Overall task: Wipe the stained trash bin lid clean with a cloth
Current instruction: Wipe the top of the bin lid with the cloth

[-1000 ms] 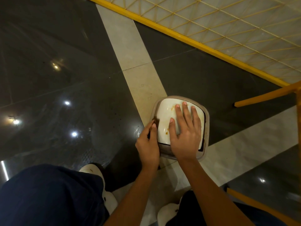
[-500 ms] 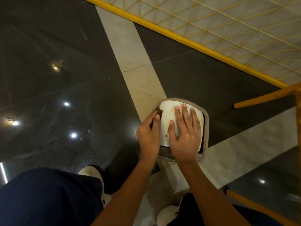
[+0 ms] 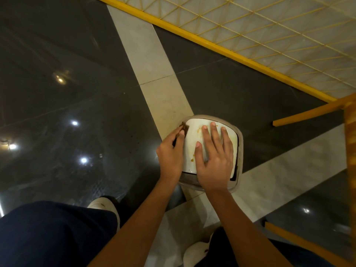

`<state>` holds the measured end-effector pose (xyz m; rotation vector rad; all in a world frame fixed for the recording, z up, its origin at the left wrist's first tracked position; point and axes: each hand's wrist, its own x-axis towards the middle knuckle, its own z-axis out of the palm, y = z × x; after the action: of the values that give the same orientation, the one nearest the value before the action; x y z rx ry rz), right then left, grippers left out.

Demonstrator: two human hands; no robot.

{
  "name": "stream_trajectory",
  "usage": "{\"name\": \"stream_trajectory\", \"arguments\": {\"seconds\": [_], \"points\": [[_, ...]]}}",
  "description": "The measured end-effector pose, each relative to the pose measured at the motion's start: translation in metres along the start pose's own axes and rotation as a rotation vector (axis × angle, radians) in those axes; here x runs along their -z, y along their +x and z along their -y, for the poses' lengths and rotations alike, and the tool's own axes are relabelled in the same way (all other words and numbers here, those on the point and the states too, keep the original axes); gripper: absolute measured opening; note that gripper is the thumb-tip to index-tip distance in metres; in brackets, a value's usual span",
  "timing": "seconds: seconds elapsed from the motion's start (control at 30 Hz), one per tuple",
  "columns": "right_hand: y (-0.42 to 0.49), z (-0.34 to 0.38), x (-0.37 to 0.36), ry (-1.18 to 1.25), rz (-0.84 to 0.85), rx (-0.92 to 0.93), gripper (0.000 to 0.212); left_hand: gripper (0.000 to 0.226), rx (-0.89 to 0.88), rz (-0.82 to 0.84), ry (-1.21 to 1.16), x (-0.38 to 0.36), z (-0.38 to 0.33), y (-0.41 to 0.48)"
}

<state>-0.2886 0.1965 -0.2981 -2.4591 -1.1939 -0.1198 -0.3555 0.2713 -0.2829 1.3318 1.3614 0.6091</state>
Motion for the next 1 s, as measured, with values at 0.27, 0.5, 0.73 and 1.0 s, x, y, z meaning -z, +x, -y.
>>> {"name": "stream_trajectory", "arguments": {"seconds": [0.27,0.5,0.73,1.0], "points": [[0.000,0.000,0.000,0.017,-0.008,-0.002,0.049,0.029,-0.057,0.021,-0.001,-0.003,-0.005,0.000],[0.002,0.000,0.001,0.026,0.000,-0.013,0.050,0.025,-0.082,0.019,0.018,-0.012,-0.018,0.022],[0.002,0.002,0.000,0.027,0.000,-0.015,0.049,0.025,-0.087,0.039,0.064,-0.011,-0.016,0.030],[0.003,0.004,0.002,0.028,-0.005,-0.038,0.049,0.026,-0.216,0.050,0.076,-0.006,-0.011,0.020]]}}
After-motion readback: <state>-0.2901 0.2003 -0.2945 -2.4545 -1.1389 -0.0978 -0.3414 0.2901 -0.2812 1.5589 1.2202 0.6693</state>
